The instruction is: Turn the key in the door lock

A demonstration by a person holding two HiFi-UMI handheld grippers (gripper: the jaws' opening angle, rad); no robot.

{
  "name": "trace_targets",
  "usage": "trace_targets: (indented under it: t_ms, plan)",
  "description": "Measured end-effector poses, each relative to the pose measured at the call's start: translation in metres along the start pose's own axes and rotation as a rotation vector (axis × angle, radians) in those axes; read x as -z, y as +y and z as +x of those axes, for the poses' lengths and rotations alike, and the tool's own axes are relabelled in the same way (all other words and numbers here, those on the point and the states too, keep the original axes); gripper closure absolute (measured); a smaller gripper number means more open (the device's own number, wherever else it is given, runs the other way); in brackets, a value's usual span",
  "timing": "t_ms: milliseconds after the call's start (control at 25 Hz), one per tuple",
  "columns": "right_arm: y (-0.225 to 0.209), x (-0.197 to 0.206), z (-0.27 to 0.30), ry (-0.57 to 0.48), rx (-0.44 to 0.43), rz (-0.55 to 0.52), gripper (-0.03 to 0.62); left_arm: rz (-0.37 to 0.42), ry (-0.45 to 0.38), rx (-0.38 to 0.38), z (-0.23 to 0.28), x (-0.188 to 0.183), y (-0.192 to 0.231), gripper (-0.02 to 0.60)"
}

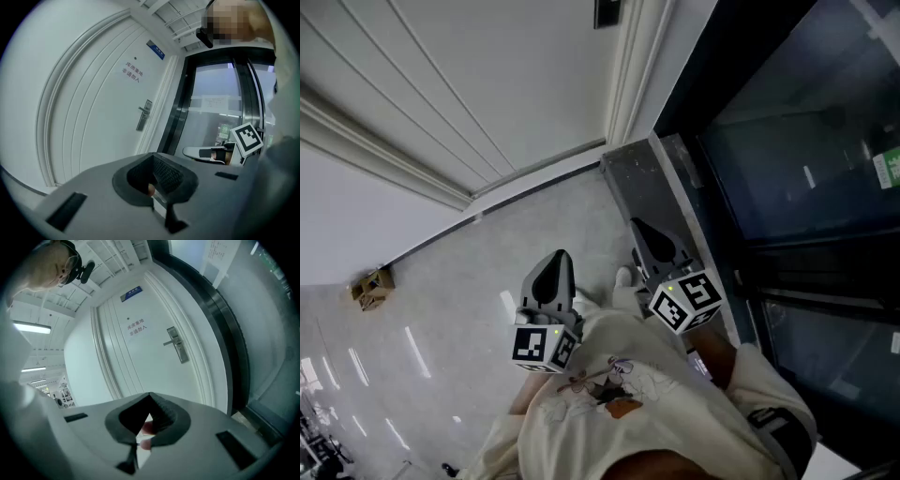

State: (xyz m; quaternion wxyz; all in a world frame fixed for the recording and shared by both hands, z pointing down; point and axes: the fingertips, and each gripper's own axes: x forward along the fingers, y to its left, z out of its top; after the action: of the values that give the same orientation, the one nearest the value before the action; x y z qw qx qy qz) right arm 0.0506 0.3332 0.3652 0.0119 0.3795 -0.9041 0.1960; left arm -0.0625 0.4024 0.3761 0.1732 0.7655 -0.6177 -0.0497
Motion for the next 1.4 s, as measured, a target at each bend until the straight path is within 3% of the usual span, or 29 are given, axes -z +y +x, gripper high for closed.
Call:
trace_targets:
  t_ms: [320, 560, 720, 960, 1160, 1400]
  plan:
    - [-0.053, 0.011, -0.025, 0.055, 0.092, 0.026, 0.589, 0.018, 0.018, -0.002, 0.019, 0.005, -0.03, 0.578]
    - [-0.076, 0.003, -0.027, 0.069, 0.008, 0.062, 0.588, 0.014, 0.023, -0.014, 0.042, 0.008, -0.049, 0.578]
    - [-0.091, -0.016, -0.031, 0.018, 0.01, -0.02, 0.588, 0.022, 0.037, 0.004, 0.067, 0.009, -0.065, 0.578]
    - [-0.128, -0.018, -0.024, 0.071, -0.055, -0.116, 0.588, 0.032, 0.083, 0.01, 0.113, 0.029, -0.088, 0.578]
    - [-0.137, -0.023, 0.005, 0.081, -0.104, -0.092, 0.586, 0.029, 0.103, -0.012, 0.135, 0.025, -0.078, 0.578]
    - [-0.148, -0.04, 0.058, 0.087, -0.119, -0.153, 0.557, 0.011, 0.096, -0.001, 0.177, 0.013, -0.047, 0.578]
